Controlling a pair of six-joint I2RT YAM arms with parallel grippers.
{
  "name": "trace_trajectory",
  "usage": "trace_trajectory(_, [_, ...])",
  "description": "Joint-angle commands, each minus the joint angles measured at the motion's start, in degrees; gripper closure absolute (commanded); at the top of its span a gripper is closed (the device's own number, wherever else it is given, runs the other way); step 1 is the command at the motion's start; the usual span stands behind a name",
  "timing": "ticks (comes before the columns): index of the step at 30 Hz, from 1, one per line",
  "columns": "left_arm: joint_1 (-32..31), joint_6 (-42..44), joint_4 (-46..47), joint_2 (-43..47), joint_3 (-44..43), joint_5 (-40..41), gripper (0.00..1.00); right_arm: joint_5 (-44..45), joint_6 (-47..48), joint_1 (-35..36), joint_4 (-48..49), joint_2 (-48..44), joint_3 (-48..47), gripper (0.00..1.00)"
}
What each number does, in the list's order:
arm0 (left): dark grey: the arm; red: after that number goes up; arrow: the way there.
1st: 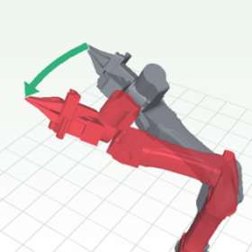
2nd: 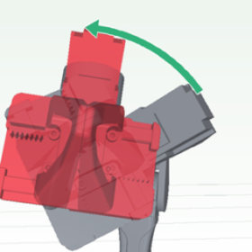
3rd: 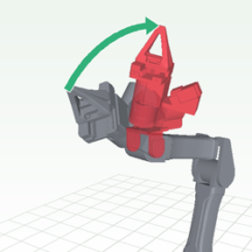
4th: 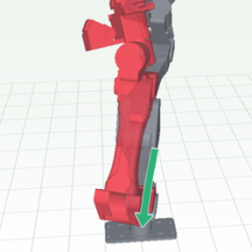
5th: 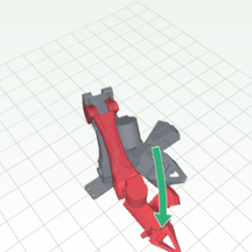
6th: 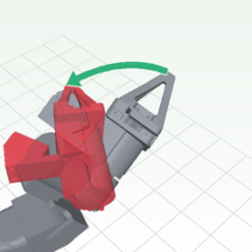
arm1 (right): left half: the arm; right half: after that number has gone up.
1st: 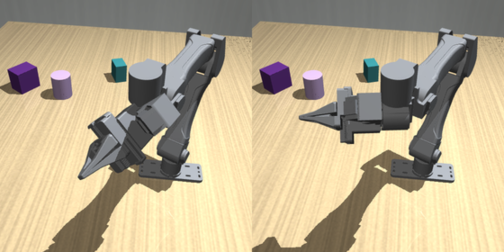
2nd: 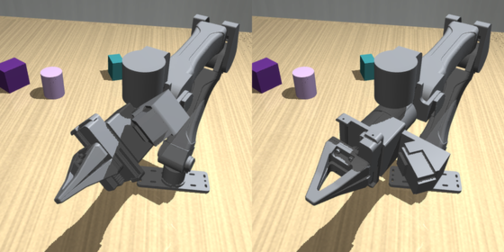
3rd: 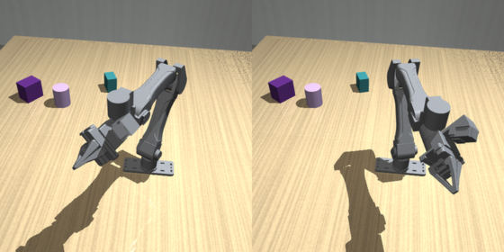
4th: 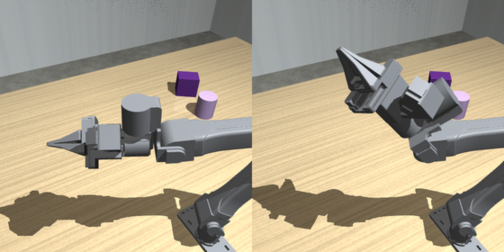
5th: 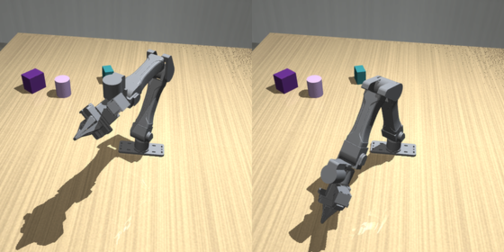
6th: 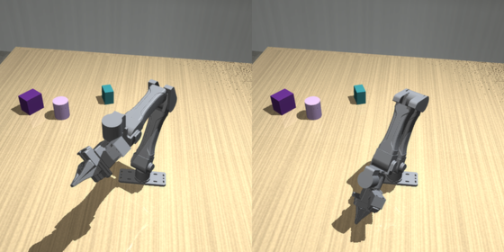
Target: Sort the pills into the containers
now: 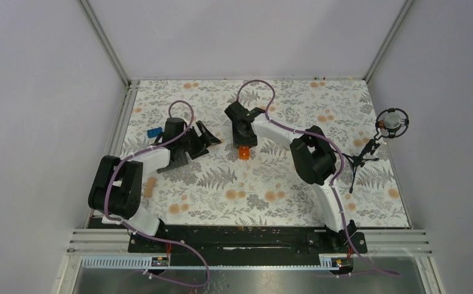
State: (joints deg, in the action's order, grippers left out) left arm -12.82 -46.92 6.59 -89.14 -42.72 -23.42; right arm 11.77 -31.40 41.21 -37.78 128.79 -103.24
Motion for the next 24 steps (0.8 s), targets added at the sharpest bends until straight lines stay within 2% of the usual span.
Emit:
trace_trajectory(1, [-1.2, -0.6, 7.9, -2.2, -0.7, -7.7, 0.25, -1.3, -1.2, 0.5, 1.3, -4.1, -0.2, 0.58])
trace_trajectory(5, [-3.6, 0.4, 12.8, -3.0, -1.7, -10.8, 0.26, -1.9, -0.8, 0.5, 2.6, -6.8, -0.8, 0.58])
trace_trajectory(16, [-7.7, 1.6, 13.9, -5.9, -5.6, -7.6, 0.28, -7.9, -1.2, 0.2, 5.5, -14.0, 0.9, 0.57])
trace_trajectory(19, [-8.4, 0.1, 17.2, -6.2, -5.6, -8.2, 0.31, -9.8, -2.0, -0.1, 5.4, -14.5, 0.5, 0.56])
trace_trajectory(24, [-8.6, -2.1, 19.8, -6.1, -4.7, -8.1, 0.50, -11.6, -2.9, -0.7, 5.4, -14.6, -0.2, 0.57])
